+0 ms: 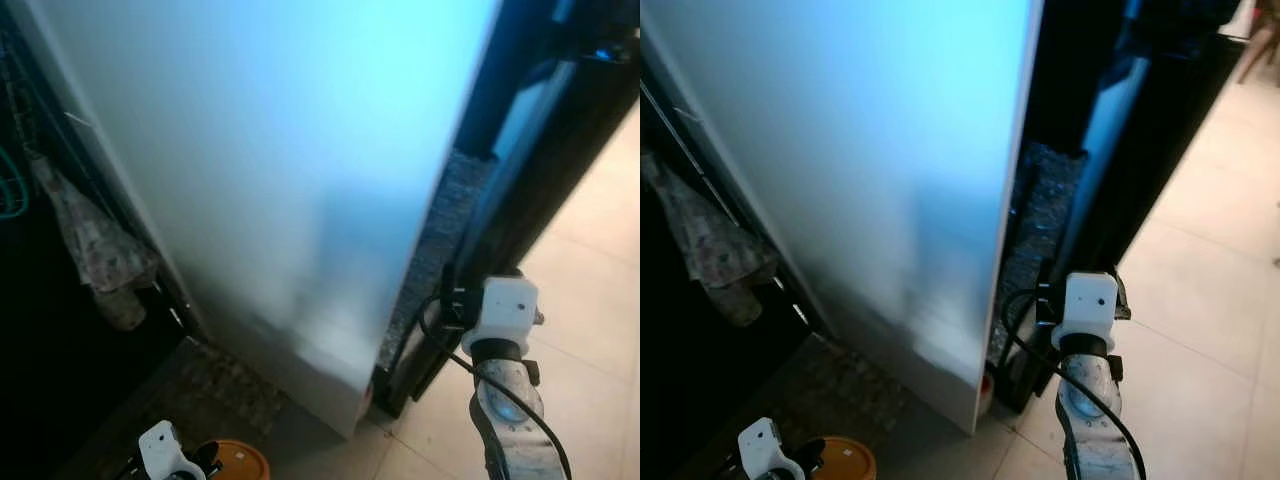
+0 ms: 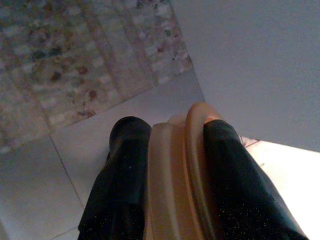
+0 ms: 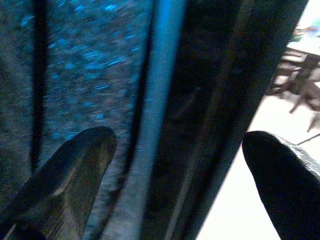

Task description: Restocking fridge

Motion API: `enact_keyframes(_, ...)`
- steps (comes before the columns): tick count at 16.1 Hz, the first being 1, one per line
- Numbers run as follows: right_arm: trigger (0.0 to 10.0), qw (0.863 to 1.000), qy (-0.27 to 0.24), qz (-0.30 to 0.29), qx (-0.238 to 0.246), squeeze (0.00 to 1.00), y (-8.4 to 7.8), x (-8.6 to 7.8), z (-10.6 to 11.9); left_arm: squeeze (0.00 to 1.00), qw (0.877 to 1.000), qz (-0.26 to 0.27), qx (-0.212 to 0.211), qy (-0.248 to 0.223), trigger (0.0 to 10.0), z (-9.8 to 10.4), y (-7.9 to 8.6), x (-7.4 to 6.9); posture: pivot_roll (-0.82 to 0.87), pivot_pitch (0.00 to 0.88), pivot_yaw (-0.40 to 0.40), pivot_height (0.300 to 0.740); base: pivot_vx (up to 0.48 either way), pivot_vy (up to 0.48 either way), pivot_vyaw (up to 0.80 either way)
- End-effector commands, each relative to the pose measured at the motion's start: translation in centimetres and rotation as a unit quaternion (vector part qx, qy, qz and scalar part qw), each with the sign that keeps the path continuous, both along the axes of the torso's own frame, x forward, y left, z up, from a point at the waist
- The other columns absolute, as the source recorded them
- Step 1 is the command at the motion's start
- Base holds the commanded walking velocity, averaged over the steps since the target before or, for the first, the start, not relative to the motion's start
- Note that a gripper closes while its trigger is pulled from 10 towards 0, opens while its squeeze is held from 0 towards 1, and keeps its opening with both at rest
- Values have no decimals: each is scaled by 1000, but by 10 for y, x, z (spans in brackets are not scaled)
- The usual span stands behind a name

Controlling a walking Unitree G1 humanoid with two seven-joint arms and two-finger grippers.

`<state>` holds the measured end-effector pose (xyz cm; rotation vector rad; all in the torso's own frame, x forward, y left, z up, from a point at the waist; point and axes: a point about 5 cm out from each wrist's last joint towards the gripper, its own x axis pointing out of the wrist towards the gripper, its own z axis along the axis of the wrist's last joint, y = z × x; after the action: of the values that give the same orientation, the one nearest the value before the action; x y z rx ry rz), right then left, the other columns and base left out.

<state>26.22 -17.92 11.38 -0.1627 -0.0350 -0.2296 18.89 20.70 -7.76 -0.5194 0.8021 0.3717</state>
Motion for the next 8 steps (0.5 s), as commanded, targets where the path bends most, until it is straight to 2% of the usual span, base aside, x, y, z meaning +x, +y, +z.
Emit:
enact_keyframes(1, 10000, 1000, -12, -21, -3, 0, -4, -2, 5, 0, 1000, -8, 7, 13, 10000, -2, 3, -5, -165, 100, 40, 740, 0, 0, 0)
enact_keyframes(5, 10000, 999, -19, -44, -4, 0, -9, 6, 9, 0, 1000, -9, 13, 16, 10000, -2, 6, -6, -160, 109, 56, 740, 0, 0, 0)
enact_keyframes(8, 10000, 999, -24, -24, -6, 0, -7, 21, 12, 0, 1000, -14, 14, 16, 10000, -2, 6, -5, -160, 114, 64, 740, 0, 0, 0)
